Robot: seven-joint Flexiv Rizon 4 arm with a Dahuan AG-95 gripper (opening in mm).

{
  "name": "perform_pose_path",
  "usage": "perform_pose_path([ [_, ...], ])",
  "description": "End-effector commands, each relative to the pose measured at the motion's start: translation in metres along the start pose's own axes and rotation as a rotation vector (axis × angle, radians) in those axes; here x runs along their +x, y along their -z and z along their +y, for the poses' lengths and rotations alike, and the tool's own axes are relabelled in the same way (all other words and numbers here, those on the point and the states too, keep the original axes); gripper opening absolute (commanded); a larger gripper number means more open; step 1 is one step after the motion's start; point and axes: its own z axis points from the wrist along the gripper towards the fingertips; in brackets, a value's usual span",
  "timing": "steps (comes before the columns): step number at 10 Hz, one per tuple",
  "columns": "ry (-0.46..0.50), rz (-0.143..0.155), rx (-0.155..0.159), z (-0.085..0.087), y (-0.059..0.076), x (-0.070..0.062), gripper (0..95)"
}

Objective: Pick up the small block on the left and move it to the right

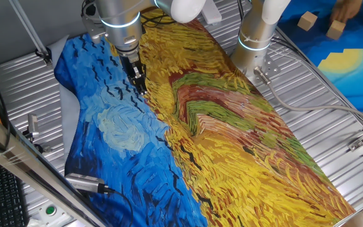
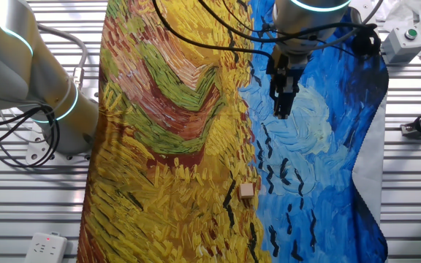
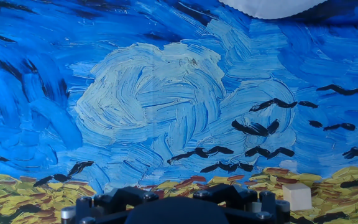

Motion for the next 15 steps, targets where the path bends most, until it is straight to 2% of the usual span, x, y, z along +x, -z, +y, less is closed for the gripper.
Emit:
perform_pose_path([
  [1, 0.0, 0.0, 0.0, 0.0, 0.0001, 0.0001, 95.0],
  [2, 0.077, 0.054, -0.012, -0.0001, -0.0002, 0.0002, 0.0],
  [9, 0.067, 0.066, -0.012, -0.0001, -0.0002, 0.0003, 0.0],
  [15, 0.069, 0.062, -0.008, -0.0001, -0.0002, 0.0003, 0.0],
])
